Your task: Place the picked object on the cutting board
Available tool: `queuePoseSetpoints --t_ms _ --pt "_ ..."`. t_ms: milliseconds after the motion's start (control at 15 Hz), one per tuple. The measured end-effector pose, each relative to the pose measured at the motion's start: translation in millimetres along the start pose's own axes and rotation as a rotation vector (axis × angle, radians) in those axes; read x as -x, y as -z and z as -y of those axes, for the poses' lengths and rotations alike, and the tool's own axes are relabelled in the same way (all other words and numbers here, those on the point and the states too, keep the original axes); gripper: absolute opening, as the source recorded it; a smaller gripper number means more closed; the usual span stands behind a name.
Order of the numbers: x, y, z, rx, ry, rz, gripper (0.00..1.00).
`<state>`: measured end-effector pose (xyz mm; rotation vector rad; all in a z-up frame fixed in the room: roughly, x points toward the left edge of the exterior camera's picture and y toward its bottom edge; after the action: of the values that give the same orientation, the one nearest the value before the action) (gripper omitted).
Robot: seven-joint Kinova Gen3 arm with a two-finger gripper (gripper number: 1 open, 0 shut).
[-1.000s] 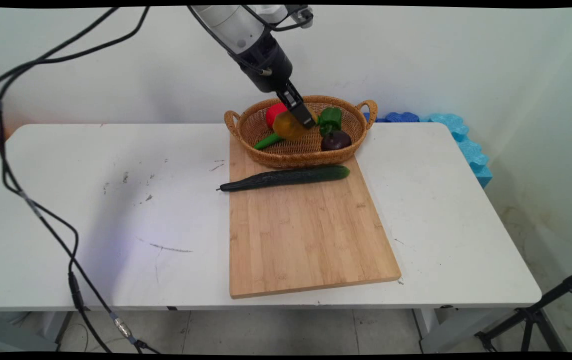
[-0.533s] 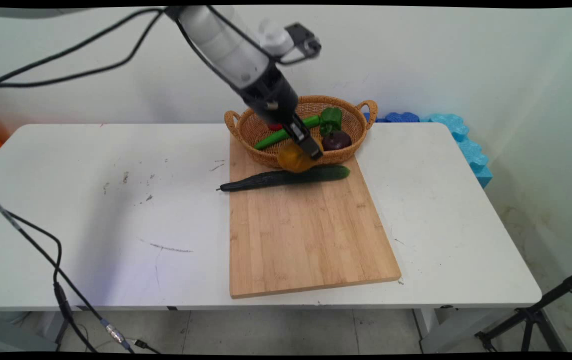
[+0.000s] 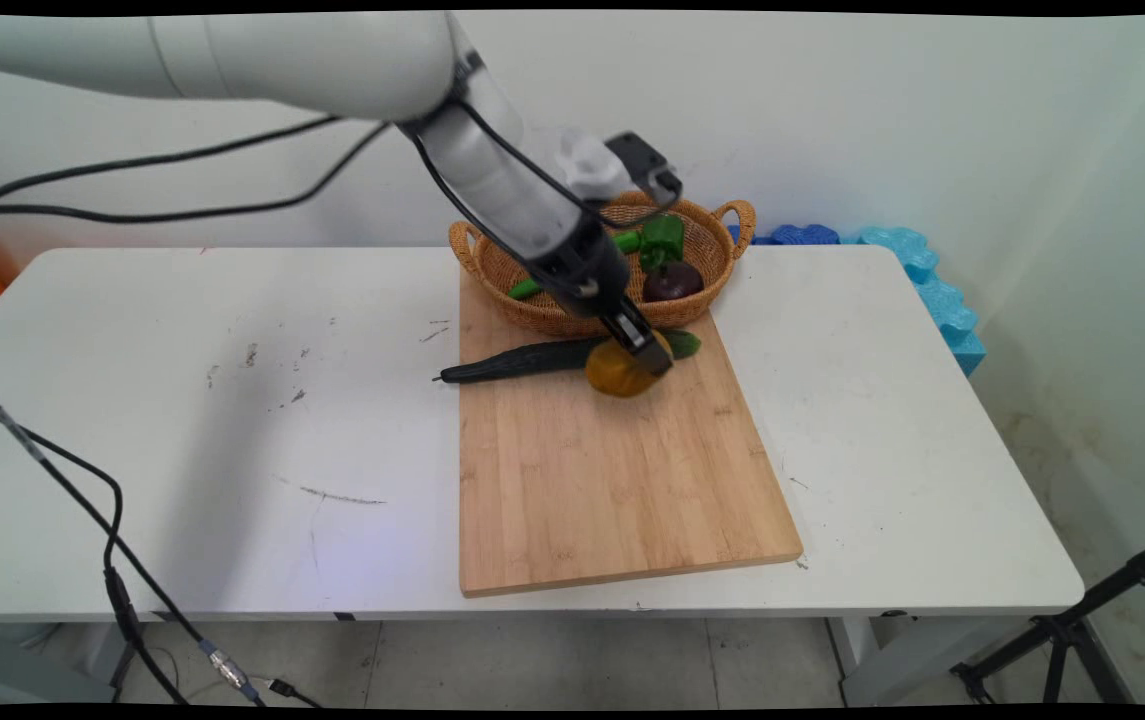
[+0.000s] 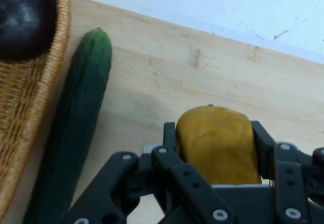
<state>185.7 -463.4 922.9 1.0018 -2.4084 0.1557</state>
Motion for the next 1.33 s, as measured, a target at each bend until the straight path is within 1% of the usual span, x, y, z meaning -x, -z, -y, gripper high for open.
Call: queuePoseSetpoints --t_ms 333,533,1133,1200,1333 --pt "0.1 -41.8 -9.5 0.001 0.0 0.004 0.0" --pt "0.9 -59.6 -13.7 0.001 -0.001 0.006 0.0" --pt "1.3 -88.8 -19.3 0.0 -0.012 0.008 0.0" --pt "1.0 -90.2 -19.2 -0.002 -0.015 0.007 1.0" --pt "-0.3 -92.9 -19.0 -0.005 -0.023 0.003 1.0"
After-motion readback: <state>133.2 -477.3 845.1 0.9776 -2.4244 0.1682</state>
